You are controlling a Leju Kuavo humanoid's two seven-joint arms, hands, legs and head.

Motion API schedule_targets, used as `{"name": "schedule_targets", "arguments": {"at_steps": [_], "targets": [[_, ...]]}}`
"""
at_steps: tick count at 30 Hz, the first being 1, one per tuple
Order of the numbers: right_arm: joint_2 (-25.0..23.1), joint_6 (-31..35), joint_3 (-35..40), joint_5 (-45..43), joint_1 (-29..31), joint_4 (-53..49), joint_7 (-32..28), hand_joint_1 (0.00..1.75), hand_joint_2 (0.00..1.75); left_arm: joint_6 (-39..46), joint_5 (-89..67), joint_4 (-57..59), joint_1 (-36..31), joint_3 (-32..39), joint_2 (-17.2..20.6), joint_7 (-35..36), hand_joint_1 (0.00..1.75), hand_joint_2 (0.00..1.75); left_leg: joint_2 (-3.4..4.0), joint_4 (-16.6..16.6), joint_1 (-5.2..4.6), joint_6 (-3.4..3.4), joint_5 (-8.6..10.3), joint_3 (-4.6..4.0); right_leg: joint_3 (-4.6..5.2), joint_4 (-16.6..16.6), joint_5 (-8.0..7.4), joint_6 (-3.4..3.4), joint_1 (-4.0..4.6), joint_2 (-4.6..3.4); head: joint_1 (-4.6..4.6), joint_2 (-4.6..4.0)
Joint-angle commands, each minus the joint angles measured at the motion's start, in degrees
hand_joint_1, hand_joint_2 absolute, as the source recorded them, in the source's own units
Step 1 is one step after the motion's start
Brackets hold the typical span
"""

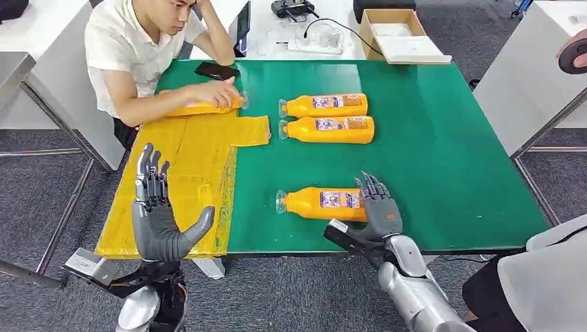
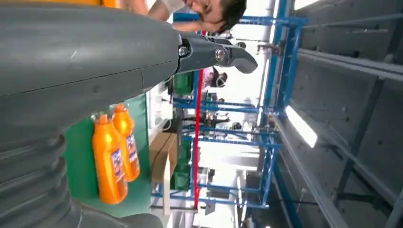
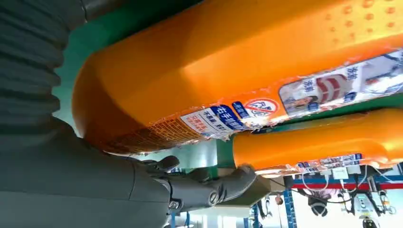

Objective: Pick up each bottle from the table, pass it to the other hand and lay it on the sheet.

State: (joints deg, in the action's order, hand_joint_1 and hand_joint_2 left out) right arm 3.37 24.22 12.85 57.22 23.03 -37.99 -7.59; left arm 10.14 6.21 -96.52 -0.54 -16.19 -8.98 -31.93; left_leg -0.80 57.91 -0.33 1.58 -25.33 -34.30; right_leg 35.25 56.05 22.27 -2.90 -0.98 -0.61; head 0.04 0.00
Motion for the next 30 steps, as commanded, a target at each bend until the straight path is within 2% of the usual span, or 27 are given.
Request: {"name": "schedule_targets", "arguments": {"at_steps": [1, 8, 12, 13, 14, 19, 30], "targets": [[-0.5, -5.7, 1.5, -1.1, 3.4, 9.4, 2.1, 0.00, 1.75, -0.6, 0.0, 4.8, -2.4, -2.3, 1.7, 2.2, 0.00, 1.75, 0.04, -0.1, 0.08, -0.14, -0.07, 0.32, -0.33, -0.1, 0.07, 0.16, 0.10, 0.09, -0.02, -0.02], [-0.4, -6.2, 1.5, -1.2, 3.3, 9.5, 2.6, 0.00, 1.75, -0.8, 0.1, 5.1, -2.5, -2.5, 1.7, 2.6, 0.00, 1.75, 0.22, -0.1, 0.08, -0.12, -0.02, 0.55, -0.49, -0.1, 0.01, 0.15, 0.10, 0.11, 0.00, 0.00], [-0.1, -11.7, 2.4, -1.5, 4.5, 10.9, 5.0, 0.00, 1.75, -4.5, 4.1, 5.9, -2.9, -2.6, 1.6, 6.4, 0.00, 1.75, 0.22, -0.1, 0.10, -0.18, -0.02, 0.61, -0.55, -0.1, 0.01, 0.21, 0.13, 0.15, 0.00, -0.02], [0.1, -13.1, 2.6, -1.9, 4.8, 11.2, 5.0, 1.19, 1.75, -4.9, 4.5, 6.4, -3.2, -2.6, 1.5, 6.8, 0.00, 1.75, 0.22, -0.1, 0.05, -0.10, -0.01, 0.61, -0.53, -0.1, -0.02, 0.13, 0.08, 0.09, -0.02, 0.00], [0.2, -14.4, 2.9, -2.1, 5.2, 11.7, 5.1, 1.73, 1.75, -5.7, 5.4, 6.8, -3.4, -2.6, 1.4, 7.6, 0.00, 1.75, 0.23, -0.1, 0.08, -0.13, -0.01, 0.66, -0.58, -0.2, -0.03, 0.16, 0.10, 0.10, -0.02, 0.00], [1.1, -18.7, 4.6, -2.0, 6.4, 13.4, 7.0, 1.75, 1.75, -9.8, 10.6, 8.9, -4.3, -2.3, 1.1, 11.6, 0.00, 1.75, 0.27, -0.1, 0.07, -0.09, 0.00, 0.88, -0.71, -0.2, -0.07, 0.15, 0.10, -0.01, -0.02, 0.00], [0.9, -19.3, 5.6, -2.2, 8.1, 14.2, 6.9, 1.75, 1.75, -11.1, 11.9, 10.0, -5.1, -2.7, 1.1, 13.0, 0.00, 1.75, 0.35, -0.1, 0.07, -0.09, -0.04, 1.15, -1.01, -0.2, -0.03, 0.15, 0.11, -0.05, 0.00, 0.00]]}}
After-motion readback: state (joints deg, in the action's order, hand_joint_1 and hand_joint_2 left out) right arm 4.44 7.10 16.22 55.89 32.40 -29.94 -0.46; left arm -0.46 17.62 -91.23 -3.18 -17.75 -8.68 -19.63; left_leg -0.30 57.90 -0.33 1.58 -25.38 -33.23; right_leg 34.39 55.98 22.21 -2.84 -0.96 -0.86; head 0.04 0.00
